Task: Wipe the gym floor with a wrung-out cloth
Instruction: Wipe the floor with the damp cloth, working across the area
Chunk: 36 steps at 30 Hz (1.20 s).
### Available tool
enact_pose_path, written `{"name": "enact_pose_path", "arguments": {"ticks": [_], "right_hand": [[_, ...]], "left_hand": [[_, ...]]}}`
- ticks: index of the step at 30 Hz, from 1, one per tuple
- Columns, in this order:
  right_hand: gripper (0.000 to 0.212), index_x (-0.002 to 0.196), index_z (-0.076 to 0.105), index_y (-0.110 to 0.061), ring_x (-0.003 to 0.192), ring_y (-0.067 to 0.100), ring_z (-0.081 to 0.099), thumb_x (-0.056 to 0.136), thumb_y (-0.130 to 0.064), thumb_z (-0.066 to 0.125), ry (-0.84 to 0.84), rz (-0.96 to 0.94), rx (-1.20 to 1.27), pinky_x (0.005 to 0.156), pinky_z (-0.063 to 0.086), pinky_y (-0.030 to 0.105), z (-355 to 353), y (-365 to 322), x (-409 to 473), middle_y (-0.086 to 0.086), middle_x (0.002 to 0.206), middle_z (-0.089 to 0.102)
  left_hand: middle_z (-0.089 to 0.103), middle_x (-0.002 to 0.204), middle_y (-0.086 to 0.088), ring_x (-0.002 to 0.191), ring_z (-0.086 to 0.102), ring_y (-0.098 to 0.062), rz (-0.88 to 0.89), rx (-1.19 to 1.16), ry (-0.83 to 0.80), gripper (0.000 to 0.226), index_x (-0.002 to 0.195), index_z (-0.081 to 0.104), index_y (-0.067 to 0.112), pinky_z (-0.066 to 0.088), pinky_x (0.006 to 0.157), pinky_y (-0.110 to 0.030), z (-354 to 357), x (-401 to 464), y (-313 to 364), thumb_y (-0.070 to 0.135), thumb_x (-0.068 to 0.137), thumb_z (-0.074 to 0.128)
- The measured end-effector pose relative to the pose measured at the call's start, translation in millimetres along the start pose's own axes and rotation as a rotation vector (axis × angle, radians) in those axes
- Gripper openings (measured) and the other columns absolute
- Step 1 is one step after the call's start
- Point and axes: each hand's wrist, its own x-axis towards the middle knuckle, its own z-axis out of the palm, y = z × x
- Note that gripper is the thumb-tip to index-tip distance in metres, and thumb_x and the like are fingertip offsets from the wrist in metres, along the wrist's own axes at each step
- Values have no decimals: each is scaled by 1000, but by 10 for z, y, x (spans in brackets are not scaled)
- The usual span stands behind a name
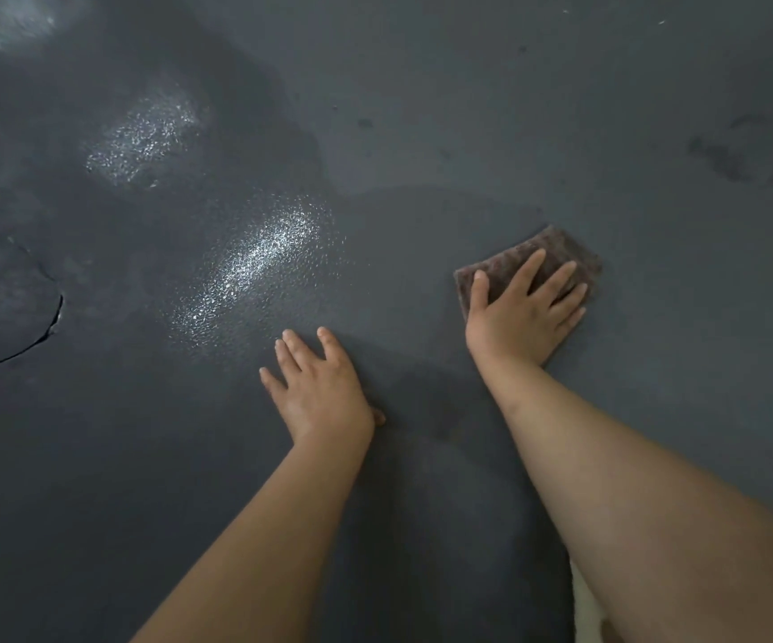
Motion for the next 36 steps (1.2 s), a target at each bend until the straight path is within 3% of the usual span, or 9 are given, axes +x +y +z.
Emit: {"name": "enact_pose_path", "arguments": {"ticks": [3, 7, 13, 20, 26, 31, 36], "right_hand": [[77, 152, 10, -17, 143, 42, -1, 92, -59, 34, -18, -52, -24, 115, -2, 52, -32, -258, 216, 18, 158, 0], [77, 152, 7, -21, 143, 42, -3, 91, -64, 28, -59, -211, -83, 115, -2, 53, -55, -718, 456, 15, 158, -3], [79, 152, 0, -26, 143, 43, -9, 90, -68, 24, -145, -489, -158, 115, -3, 54, -75, -1438, 603, 10, 159, -9], [79, 151, -1, -31, 142, 42, -11, 88, -73, 22, -198, -685, -214, 115, -5, 55, -54, -1997, 545, 4, 159, -13], [64, 150, 3, -40, 143, 38, -13, 94, -64, 23, -263, -948, -220, 115, -6, 54, 6, -2290, 356, -2, 159, -11], [54, 151, 10, -35, 146, 29, -5, 100, -48, 23, -174, -898, -161, 117, 1, 47, 34, -2055, 328, -2, 160, -2], [54, 151, 10, -33, 146, 28, -3, 100, -44, 23, -141, -689, -99, 116, 1, 49, -7, -1533, 183, -2, 160, 1]], "left_hand": [[-3, 157, -13, 145, -3, -31, 21, -100, 93, 95, 147, 14, 23, 6, 116, -48, -100, 117, -56, 55, 76, 68], [-13, 158, -5, 145, -7, -33, 9, -123, 44, 106, 149, 0, 34, 11, 113, -55, -279, 344, -108, 51, 74, 72], [-10, 158, -2, 145, -3, -34, 12, -171, 8, 107, 150, 2, 33, 22, 113, -52, -291, 387, -101, 46, 73, 75], [-13, 158, -3, 145, -5, -34, 33, -190, 23, 105, 150, 0, 33, 19, 113, -51, -253, 388, -135, 45, 75, 74], [-16, 157, -3, 144, -9, -34, 44, -178, -1, 106, 150, -3, 33, 19, 113, -51, -253, 405, -152, 46, 77, 72], [-16, 157, -3, 145, -8, -33, 69, -174, 16, 105, 150, -4, 33, 20, 113, -49, -250, 387, -177, 48, 77, 70], [-16, 158, -1, 145, -9, -27, 107, -169, 30, 98, 150, -1, 33, 18, 117, -43, -208, 296, -285, 52, 80, 65]]}}
